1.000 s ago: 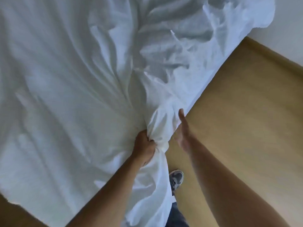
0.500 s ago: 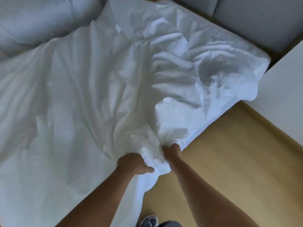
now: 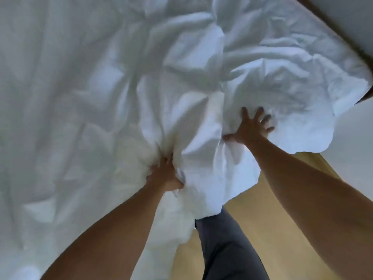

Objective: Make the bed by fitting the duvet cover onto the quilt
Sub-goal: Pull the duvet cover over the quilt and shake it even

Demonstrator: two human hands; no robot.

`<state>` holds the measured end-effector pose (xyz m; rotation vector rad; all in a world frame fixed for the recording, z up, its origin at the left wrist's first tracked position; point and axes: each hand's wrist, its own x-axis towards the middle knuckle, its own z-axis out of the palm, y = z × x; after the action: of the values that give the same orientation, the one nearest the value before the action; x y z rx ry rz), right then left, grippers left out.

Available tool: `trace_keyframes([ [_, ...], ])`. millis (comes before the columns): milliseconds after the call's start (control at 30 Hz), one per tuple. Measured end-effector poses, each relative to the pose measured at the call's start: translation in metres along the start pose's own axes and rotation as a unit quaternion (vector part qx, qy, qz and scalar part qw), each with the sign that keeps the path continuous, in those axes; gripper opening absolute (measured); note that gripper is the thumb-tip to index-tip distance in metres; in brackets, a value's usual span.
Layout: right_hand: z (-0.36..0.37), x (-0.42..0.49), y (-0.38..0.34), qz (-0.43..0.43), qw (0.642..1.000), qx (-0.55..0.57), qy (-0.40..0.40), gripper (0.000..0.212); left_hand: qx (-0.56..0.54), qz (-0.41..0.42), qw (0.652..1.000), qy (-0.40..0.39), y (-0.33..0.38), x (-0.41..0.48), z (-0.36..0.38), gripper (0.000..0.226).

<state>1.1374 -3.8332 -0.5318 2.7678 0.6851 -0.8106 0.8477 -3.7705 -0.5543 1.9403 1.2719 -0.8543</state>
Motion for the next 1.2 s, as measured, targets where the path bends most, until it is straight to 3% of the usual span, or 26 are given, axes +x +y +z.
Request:
trace_keyframes([
  [67,0.004,0.043,0.009,0.023,0.998,0.026,-0.055,0.153,0.030,-0.063,0.998,-0.001,0.015,0.016,0.010,0.103],
  [133,0.011,0.068,0.018,0.058,0.990,0.116,-0.056,0.156,-0.001,-0.062,0.998,0.025,0.022,0.025,0.001,0.071],
  [200,0.013,0.080,0.027,0.096,0.970,0.224,-0.016,0.143,-0.093,-0.022,0.995,0.021,0.029,0.023,-0.013,0.046],
  [233,0.011,0.082,0.030,0.101,0.962,0.255,-0.007,0.125,-0.145,-0.007,0.989,0.005,0.037,0.017,-0.021,0.041],
  [300,-0.003,0.082,0.035,0.053,0.970,0.236,0.001,0.073,-0.242,0.025,0.970,-0.017,0.063,0.001,-0.037,0.044],
  [367,-0.034,0.084,0.036,-0.025,0.982,0.182,0.047,0.041,-0.314,0.057,0.947,-0.017,0.092,-0.010,-0.049,0.046],
  [433,-0.085,0.095,0.048,-0.046,0.971,0.193,0.136,0.034,-0.302,0.083,0.950,-0.001,0.119,-0.007,-0.053,0.048],
  [533,-0.173,0.124,0.105,-0.056,0.928,0.168,0.326,0.031,-0.133,0.101,0.986,-0.024,0.163,-0.001,-0.046,0.072],
  [600,-0.205,0.134,0.142,-0.065,0.921,0.124,0.364,0.034,-0.035,0.130,0.988,-0.082,0.192,-0.001,-0.036,0.087],
  [633,-0.209,0.140,0.152,-0.066,0.940,0.099,0.319,0.036,-0.007,0.134,0.982,-0.131,0.205,0.000,-0.033,0.094],
  [700,-0.201,0.156,0.167,-0.078,0.991,0.051,0.093,0.046,-0.001,0.139,0.962,-0.236,0.230,0.009,-0.040,0.094],
  [733,-0.198,0.167,0.174,-0.085,0.994,0.041,-0.048,0.050,-0.012,0.135,0.956,-0.259,0.243,0.020,-0.053,0.078],
  [767,-0.200,0.183,0.179,-0.098,0.986,0.048,-0.129,0.047,-0.025,0.138,0.962,-0.232,0.257,0.034,-0.069,0.058],
  [800,-0.206,0.201,0.183,-0.111,0.981,0.087,-0.136,0.041,-0.049,0.133,0.978,-0.154,0.274,0.053,-0.087,0.053],
  [833,-0.215,0.228,0.188,-0.108,0.982,0.138,-0.064,0.041,-0.082,0.118,0.989,-0.047,0.294,0.073,-0.106,0.052],
  [867,-0.224,0.259,0.193,-0.087,0.981,0.165,0.060,0.044,-0.131,0.101,0.985,0.056,0.317,0.091,-0.124,0.052],
  [900,-0.232,0.291,0.196,-0.048,0.972,0.172,0.156,0.052,-0.183,0.084,0.971,0.130,0.341,0.109,-0.138,0.057],
  [933,-0.237,0.320,0.195,-0.006,0.971,0.168,0.173,0.073,-0.215,0.063,0.962,0.154,0.367,0.128,-0.148,0.070],
  [1000,-0.239,0.369,0.186,0.037,0.984,0.166,0.047,0.117,-0.239,0.021,0.966,0.098,0.416,0.163,-0.154,0.110],
  [1033,-0.240,0.386,0.178,0.022,0.977,0.210,-0.025,0.128,-0.257,0.000,0.965,0.059,0.437,0.177,-0.153,0.130],
  [1067,-0.236,0.401,0.169,-0.015,0.960,0.266,-0.081,0.125,-0.281,-0.015,0.959,0.034,0.453,0.189,-0.147,0.141],
  [1133,-0.226,0.408,0.146,-0.098,0.934,0.297,-0.174,0.085,-0.346,-0.030,0.937,0.026,0.471,0.210,-0.131,0.127],
  [1200,-0.215,0.410,0.133,-0.153,0.942,0.231,-0.191,0.049,-0.443,-0.055,0.894,0.037,0.486,0.224,-0.117,0.076],
])
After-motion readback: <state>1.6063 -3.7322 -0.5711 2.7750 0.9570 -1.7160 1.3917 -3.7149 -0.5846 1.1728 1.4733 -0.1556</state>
